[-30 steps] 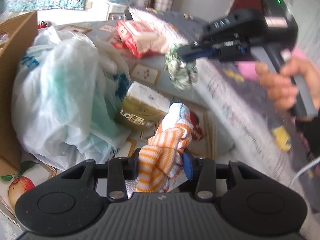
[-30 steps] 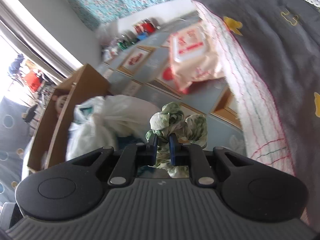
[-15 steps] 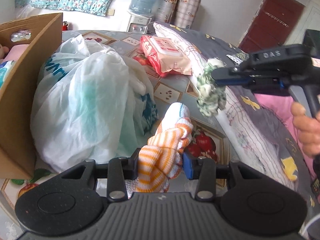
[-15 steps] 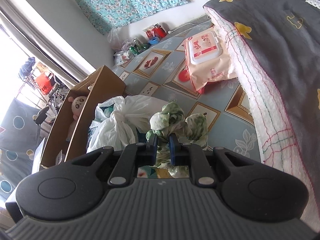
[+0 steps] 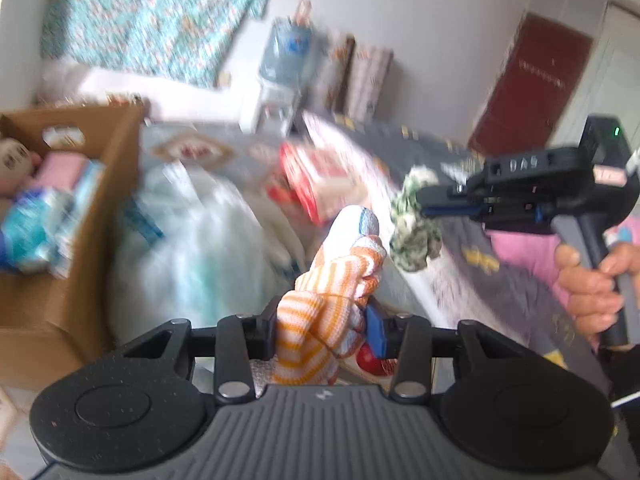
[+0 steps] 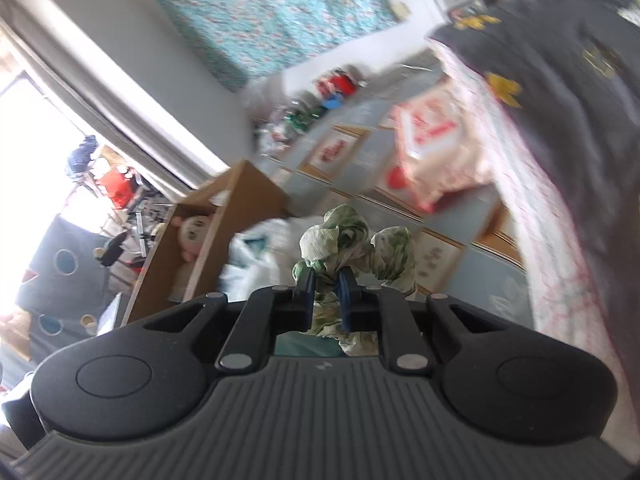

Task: Organize soft objects
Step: 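Carry the green cloth with the right gripper while the left gripper carries the glove toward the box, then lower the glove into the box and open the left gripper while the right gripper holds the green cloth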

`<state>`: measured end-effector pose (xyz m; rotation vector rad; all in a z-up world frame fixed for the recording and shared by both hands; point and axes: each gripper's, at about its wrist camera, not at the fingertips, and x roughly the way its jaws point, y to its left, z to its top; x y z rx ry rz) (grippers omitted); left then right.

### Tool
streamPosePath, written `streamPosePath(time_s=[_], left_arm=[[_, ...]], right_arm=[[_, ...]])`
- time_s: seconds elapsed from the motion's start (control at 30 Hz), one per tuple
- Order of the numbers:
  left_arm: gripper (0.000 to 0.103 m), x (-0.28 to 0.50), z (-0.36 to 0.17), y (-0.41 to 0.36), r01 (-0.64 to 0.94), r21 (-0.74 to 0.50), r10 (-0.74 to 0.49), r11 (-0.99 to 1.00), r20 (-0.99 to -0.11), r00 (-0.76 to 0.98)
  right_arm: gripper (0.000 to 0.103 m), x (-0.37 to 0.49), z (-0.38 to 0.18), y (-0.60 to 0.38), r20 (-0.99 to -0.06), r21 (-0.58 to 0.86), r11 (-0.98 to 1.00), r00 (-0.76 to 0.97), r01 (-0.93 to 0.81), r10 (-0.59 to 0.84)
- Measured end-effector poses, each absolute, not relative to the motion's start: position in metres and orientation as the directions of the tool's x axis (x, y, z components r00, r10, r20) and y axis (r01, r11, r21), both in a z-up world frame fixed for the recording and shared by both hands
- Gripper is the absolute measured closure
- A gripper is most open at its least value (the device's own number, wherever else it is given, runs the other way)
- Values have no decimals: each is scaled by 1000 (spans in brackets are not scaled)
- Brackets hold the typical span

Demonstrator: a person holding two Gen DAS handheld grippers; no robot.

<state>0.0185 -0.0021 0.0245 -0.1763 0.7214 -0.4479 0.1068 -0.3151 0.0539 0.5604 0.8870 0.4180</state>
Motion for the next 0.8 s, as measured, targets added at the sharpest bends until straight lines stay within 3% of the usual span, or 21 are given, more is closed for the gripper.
streamPosePath(time_s=[0.23,0.4,0.63,0.8], left_arm=[[60,8,78,82,168,-322,-325,932,-532,782],[60,16,88,156,-37,-334,-173,942,-575,799],[60,48,65,231,-243,-316,-37,917,-675,737],[60,81,31,258,-325,-374,-68,869,-740,670]], right_arm=[[92,126,95,-232,-503,662,685,497,-304,707],[92,150,104,-144,-468,699,588,360,-407,807],[92,176,92,-32,-515,696,545,205,-468,833],[91,193,66,6,-578,679,579,158,-450,801]])
